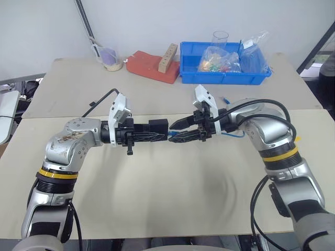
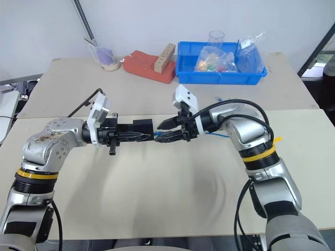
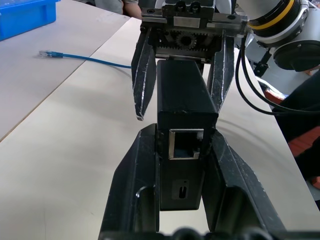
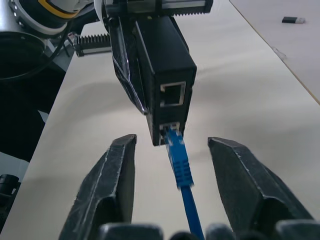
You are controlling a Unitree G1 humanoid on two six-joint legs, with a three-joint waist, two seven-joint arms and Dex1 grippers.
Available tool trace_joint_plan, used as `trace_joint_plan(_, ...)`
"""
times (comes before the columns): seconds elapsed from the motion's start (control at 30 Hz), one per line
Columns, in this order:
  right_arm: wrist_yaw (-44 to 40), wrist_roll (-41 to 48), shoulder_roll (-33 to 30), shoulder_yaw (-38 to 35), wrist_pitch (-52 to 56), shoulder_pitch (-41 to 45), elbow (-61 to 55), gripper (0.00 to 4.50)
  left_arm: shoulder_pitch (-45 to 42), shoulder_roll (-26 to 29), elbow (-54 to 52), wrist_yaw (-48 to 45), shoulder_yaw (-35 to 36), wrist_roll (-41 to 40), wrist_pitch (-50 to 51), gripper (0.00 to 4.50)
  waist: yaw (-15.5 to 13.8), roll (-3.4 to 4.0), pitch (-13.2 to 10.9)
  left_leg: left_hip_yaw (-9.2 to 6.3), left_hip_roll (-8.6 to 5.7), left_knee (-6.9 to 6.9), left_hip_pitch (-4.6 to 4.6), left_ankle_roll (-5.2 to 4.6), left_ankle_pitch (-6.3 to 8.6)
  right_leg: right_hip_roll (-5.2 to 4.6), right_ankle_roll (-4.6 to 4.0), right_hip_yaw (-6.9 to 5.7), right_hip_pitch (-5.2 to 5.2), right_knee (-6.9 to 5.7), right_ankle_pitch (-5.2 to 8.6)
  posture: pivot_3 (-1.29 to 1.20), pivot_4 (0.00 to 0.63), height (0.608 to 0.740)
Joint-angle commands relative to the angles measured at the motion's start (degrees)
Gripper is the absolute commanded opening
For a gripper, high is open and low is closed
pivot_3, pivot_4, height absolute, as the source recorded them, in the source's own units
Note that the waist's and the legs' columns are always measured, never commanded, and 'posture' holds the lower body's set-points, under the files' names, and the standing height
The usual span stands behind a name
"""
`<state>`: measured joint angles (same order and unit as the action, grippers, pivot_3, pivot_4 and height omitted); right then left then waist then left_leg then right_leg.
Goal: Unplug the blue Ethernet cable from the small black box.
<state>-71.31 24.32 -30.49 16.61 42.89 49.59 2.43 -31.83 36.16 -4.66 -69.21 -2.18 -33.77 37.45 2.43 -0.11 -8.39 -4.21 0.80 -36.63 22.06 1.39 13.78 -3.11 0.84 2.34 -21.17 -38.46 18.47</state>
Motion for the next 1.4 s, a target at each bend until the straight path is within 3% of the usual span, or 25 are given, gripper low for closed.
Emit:
trace_joint_plan(0.03, 0.2, 0.2, 0.4, -1.1, -0.1, 2.0, -0.6, 2.62, -1.5, 0.2, -2.1, -0.4, 0.4, -0.7, -1.1, 0.58, 0.0, 0.00, 0.0, 0.00, 0.00, 0.00, 0.00, 0.00, 0.00, 0.00, 0.00, 0.00, 0.00, 0.00, 0.00, 0.00, 0.150, 0.740)
trace_joint_plan(0.1, 0.1, 0.1, 0.5, -1.0, -0.2, 2.2, 0.0, 2.62, -1.4, 0.2, -2.2, -0.5, 0.4, -0.7, -1.1, 0.58, 0.0, 0.00, 0.0, 0.00, -0.01, 0.00, 0.00, 0.00, 0.00, 0.00, 0.00, 0.00, 0.00, 0.01, 0.00, 0.00, 0.150, 0.740)
trace_joint_plan(0.13, 0.0, 0.0, 0.5, -0.9, -0.4, 2.2, 0.2, 2.38, -1.4, 0.2, -2.3, -0.5, 0.4, -0.7, -1.0, 0.58, 0.0, 0.00, 0.0, 0.00, -0.01, 0.00, 0.00, 0.00, 0.00, -0.01, 0.00, 0.00, 0.00, 0.01, 0.00, 0.00, 0.150, 0.740)
trace_joint_plan(0.37, -0.6, -0.5, 0.9, -1.0, -1.0, 2.5, 1.0, 0.20, -1.3, 0.3, -2.4, -0.6, 0.3, -0.7, -1.0, 0.58, 0.0, 0.00, 0.0, 0.00, 0.00, 0.00, 0.00, 0.00, 0.00, 0.00, 0.00, 0.00, 0.00, 0.01, 0.00, 0.00, 0.150, 0.740)
trace_joint_plan(0.47, -1.1, -0.5, 0.8, -0.9, -1.1, 2.4, 0.9, 0.02, -1.3, 0.1, -2.5, -0.6, 0.3, -1.0, -0.8, 0.58, 0.0, 0.00, 0.0, 0.00, -0.01, 0.00, 0.00, 0.00, 0.00, -0.01, 0.00, 0.00, 0.00, 0.00, 0.00, 0.00, 0.150, 0.740)
trace_joint_plan(0.97, -4.4, -2.4, -1.5, 1.3, -3.9, 0.6, -0.8, 0.02, -0.9, -0.1, -2.9, -0.9, 0.1, -0.8, -1.4, 0.58, 0.0, 0.00, 0.0, 0.00, 0.00, 0.00, 0.00, 0.00, 0.00, 0.00, 0.00, 0.00, 0.00, 0.01, 0.00, 0.00, 0.150, 0.740)
trace_joint_plan(1.23, -7.4, -3.6, -8.1, 0.4, -5.2, -3.1, -1.1, 0.02, 1.7, 3.1, -4.0, -1.9, 2.1, -1.2, -1.5, 0.58, -0.2, 0.00, 0.0, 0.00, -0.02, -0.01, 0.04, 0.00, 0.00, -0.02, 0.00, -0.01, 0.00, 0.06, 0.00, 0.00, 0.150, 0.740)
trace_joint_plan(1.4, -6.9, -3.3, -8.7, -0.1, -4.5, -3.8, -1.3, 0.02, 2.0, 3.3, -4.1, -1.8, 2.3, -1.2, -1.4, 0.58, 0.1, 0.02, 0.0, 0.01, 0.04, -0.01, -0.01, -0.04, 0.02, 0.04, 0.00, 0.01, 0.00, 0.34, 0.00, 0.00, 0.150, 0.740)
